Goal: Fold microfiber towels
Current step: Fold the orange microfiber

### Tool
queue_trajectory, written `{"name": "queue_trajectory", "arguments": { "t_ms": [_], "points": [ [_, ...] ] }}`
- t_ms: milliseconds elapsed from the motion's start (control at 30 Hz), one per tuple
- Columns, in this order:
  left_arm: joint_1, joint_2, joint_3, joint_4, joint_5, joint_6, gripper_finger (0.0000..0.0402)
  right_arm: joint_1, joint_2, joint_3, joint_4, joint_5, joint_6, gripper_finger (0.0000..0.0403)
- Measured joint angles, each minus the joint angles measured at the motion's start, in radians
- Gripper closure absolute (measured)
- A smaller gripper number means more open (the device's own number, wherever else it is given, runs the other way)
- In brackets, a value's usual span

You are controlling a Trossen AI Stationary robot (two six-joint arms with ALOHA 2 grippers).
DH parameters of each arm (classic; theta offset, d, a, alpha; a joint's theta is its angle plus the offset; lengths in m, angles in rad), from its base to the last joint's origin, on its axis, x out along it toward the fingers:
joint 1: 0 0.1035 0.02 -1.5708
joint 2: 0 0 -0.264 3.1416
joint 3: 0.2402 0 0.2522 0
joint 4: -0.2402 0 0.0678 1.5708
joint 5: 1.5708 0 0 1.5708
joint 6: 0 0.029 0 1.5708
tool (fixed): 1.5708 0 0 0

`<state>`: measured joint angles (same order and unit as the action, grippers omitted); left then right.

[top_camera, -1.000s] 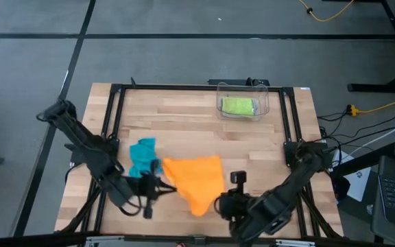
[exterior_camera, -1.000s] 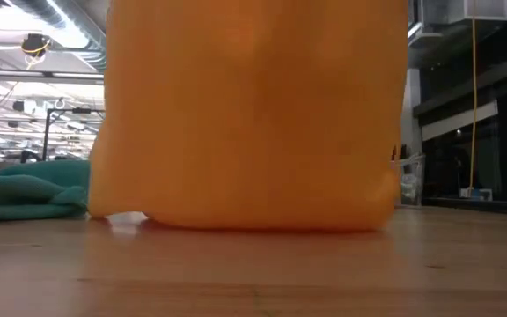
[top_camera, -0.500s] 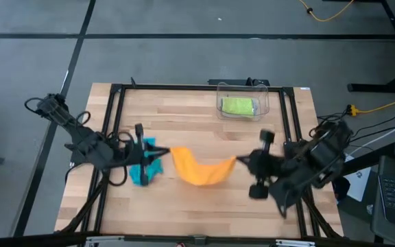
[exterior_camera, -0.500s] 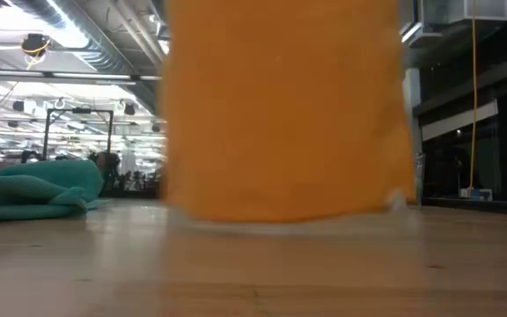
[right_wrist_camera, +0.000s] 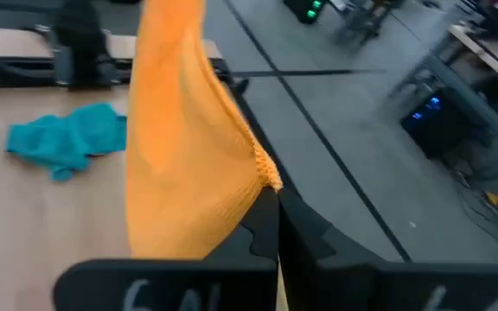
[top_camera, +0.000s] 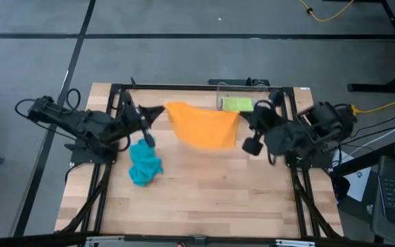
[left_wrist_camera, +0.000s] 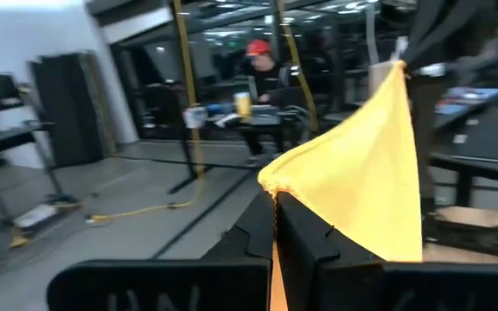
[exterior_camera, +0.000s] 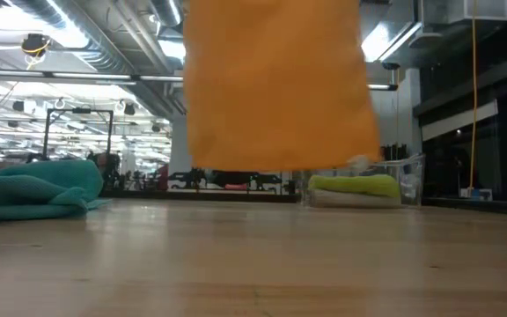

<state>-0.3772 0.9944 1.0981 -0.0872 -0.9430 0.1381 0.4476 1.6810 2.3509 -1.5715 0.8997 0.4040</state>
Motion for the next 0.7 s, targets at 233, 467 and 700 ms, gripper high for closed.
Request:
{"name": "queue_trajectory", "arguments": {
  "t_ms": [233,467,700],
  "points": [
    [0.05,0.003,0.001,-0.094,-0.007,-0.053,0.0401,-0.087,0.009,-0.076,0.001,-0.001,-0.042,0.0403],
    [0.014,0.07,0.001,-0.395,0.012,-0.343,0.0401,-0.104,0.008,-0.313,0.001,-0.134,0.06,0.0403],
    [-0.107,0.174,0.001,-0.451,0.165,-0.557,0.0401,-0.049,0.008,-0.534,0.004,-0.309,0.23,0.0403]
  ]
}}
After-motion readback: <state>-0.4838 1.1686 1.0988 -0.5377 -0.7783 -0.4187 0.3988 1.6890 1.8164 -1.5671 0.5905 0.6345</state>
